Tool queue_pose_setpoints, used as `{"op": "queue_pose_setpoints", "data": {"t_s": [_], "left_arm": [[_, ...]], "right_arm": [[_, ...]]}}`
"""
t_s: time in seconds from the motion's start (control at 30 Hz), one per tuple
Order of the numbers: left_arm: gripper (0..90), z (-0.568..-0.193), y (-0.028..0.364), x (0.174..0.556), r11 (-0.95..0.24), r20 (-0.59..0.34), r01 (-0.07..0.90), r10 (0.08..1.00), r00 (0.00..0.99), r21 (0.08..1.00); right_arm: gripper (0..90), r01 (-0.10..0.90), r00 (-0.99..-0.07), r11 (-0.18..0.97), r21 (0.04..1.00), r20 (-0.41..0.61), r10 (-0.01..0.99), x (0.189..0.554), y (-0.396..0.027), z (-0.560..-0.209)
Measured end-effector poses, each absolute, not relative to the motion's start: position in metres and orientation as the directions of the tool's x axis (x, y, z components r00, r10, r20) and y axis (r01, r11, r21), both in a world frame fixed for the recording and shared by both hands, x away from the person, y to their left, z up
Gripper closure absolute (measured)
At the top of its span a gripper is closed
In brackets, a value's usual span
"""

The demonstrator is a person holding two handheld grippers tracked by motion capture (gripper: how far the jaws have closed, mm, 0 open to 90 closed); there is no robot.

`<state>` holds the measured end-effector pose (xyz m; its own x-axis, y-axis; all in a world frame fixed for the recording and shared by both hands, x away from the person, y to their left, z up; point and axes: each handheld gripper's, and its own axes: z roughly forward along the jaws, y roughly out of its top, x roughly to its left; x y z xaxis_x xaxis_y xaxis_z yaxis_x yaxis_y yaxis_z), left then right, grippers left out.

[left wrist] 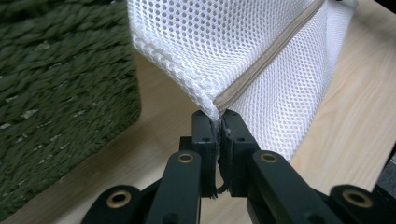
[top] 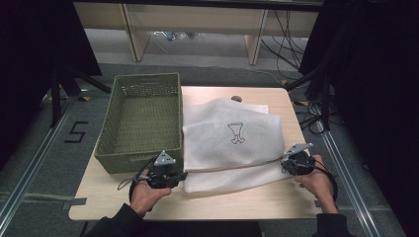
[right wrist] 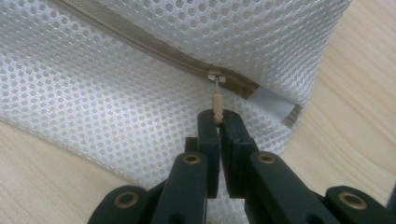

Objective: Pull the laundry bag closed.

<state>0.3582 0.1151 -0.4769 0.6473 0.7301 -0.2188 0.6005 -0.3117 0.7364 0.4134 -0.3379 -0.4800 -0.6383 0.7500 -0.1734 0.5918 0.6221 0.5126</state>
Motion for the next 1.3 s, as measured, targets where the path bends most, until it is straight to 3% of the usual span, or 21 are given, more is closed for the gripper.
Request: {"op": "queue_pose_setpoints", "data": {"t_s": [0.47,0.6,0.7,0.73,0.83,0.9,1.07,1.3], "left_arm": [[83.6,-0.478,0.113,0.357,-0.319,-0.223,0.602,0.723,0.654,0.732],[83.4,-0.478,0.113,0.358,-0.317,-0.225,0.603,0.723,0.653,0.732],[83.1,-0.478,0.113,0.358,-0.312,-0.231,0.606,0.723,0.651,0.732],[82.9,-0.478,0.114,0.358,-0.319,-0.229,0.606,0.72,0.655,0.729],[82.8,-0.478,0.114,0.358,-0.312,-0.235,0.61,0.722,0.65,0.728],[82.7,-0.478,0.114,0.358,-0.313,-0.234,0.608,0.721,0.652,0.73],[82.4,-0.478,0.113,0.358,-0.314,-0.235,0.609,0.72,0.653,0.728],[81.4,-0.484,0.11,0.36,-0.311,-0.244,0.626,0.728,0.641,0.715]], "right_arm": [[90.0,0.539,-0.632,0.552,0.636,-0.127,0.764,0.417,-0.335,-0.472],[88.8,0.561,-0.632,0.57,0.6,-0.134,0.763,0.417,-0.333,-0.474],[84.2,0.558,-0.623,0.544,0.627,-0.118,0.774,0.418,-0.336,-0.473],[83.2,0.6,-0.593,0.5,0.624,-0.073,0.802,0.415,-0.336,-0.471],[71.1,0.602,-0.576,0.474,0.642,-0.061,0.815,0.412,-0.336,-0.469],[69.8,0.615,-0.562,0.457,0.643,-0.048,0.826,0.41,-0.333,-0.469],[63.3,0.614,-0.561,0.471,0.634,-0.07,0.825,0.409,-0.328,-0.472],[52.9,0.637,-0.444,0.391,0.665,-0.098,0.891,0.403,-0.341,-0.462]]}}
